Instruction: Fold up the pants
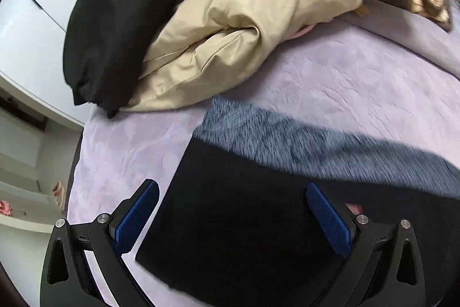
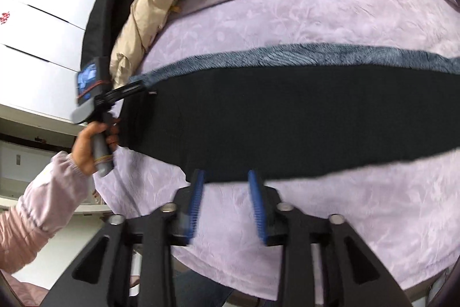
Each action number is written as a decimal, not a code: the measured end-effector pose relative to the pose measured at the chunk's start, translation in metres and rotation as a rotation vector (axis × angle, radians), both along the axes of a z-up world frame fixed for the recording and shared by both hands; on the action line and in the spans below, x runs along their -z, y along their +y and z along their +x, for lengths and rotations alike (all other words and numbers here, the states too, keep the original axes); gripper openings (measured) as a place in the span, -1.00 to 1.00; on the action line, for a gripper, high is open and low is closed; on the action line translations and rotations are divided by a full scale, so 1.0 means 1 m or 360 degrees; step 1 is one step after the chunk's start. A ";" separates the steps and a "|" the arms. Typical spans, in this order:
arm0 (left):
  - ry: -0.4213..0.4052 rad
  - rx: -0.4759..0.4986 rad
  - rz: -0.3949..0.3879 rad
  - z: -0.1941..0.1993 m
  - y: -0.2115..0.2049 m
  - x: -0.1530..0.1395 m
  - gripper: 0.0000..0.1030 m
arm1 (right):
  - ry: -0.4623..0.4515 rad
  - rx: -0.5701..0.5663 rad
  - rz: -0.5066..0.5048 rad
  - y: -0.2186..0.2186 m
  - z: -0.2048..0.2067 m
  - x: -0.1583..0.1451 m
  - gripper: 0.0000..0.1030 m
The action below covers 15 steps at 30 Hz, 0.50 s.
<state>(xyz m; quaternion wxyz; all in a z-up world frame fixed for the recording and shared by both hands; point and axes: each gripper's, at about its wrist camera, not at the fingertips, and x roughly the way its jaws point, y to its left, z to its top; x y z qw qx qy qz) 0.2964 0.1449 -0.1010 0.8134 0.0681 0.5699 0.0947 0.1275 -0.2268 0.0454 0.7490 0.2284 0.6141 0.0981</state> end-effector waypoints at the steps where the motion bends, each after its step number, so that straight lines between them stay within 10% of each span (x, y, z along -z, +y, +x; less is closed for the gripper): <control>1: 0.0007 0.0032 -0.0029 -0.011 0.000 -0.003 1.00 | 0.0014 0.0007 -0.0013 0.001 -0.002 0.001 0.01; 7: 0.0215 0.0027 0.0037 -0.069 0.003 0.045 1.00 | 0.0096 0.0065 -0.0053 0.004 -0.013 0.004 0.02; 15: 0.0273 0.0104 0.0028 -0.099 0.007 0.024 1.00 | 0.0165 0.0109 -0.0124 0.003 -0.030 0.003 0.28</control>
